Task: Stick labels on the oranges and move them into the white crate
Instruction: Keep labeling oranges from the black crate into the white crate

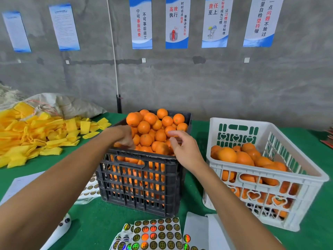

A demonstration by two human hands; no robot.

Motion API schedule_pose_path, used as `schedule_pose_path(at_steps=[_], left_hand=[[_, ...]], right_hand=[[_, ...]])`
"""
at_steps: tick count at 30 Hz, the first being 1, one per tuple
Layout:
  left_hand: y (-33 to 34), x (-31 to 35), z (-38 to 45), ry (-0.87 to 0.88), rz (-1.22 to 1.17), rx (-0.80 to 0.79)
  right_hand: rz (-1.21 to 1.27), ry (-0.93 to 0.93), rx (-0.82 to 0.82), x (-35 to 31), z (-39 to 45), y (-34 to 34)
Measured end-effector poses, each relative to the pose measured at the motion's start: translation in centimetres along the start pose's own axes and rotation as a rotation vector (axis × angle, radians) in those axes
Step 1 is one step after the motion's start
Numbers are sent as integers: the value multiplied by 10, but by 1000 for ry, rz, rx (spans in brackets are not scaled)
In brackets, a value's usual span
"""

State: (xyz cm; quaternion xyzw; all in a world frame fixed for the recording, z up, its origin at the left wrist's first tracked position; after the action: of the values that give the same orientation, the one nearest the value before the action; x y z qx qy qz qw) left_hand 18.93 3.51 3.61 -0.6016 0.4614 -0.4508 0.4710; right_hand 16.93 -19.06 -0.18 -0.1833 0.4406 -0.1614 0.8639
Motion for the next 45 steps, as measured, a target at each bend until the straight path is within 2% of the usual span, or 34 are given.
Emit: schedule_pose_path(at_steps=[2, 4, 7, 9, 11, 14, 17, 22, 27, 31, 34, 38, 40, 45], left_hand=[[-14, 2, -1, 42, -187, 211], [-20, 18, -20, 179, -523, 406], [-5, 62, -59, 418, -1038, 424], [13, 91, -82, 524, -1238, 378], [30, 119, -102, 600, -1335, 366], [60, 144, -115, 666, -1413, 344], [109, 155, -118, 648, -1458, 253], [201, 150, -101, 446, -1459, 70], [260, 134, -83, 245, -1473, 8], [290, 127, -80, 226, -1487, 0], [306, 121, -81, 245, -1506, 21], [316, 118, -80, 295, -1511, 72], [318, 117, -79, 310, -1508, 87], [321, 117, -77, 353, -1450, 96]], right_hand=[[7, 17, 1, -3, -5, -9], [25, 32, 28, -6, -14, -21], [20, 27, 73, -7, -31, -40], [29, 21, 108, -8, -42, -52], [87, 18, 143, -6, -56, -63], [136, 50, 183, 10, -83, -78], [101, 118, 176, 40, -119, -82], [16, 284, 68, 108, -177, -56], [-114, 370, -58, 150, -211, -30], [-277, 317, -102, 160, -231, -20], [-310, 285, -166, 163, -243, -19], [-420, 173, -438, 158, -255, -14], [-497, 138, -523, 155, -259, -11], [-562, 27, -539, 150, -259, -8]])
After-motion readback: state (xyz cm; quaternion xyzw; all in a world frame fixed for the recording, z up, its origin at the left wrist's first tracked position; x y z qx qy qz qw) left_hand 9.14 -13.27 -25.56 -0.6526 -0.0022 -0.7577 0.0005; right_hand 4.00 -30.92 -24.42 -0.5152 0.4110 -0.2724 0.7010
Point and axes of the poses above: each hand's wrist, its own z-axis towards the middle knuckle, its own y-axis out of the palm, x = y × z, the point moved 6 cm from there along z, towards the middle knuckle, and after that the axes turned 5 degrees about -z, right-handed, at the moved point
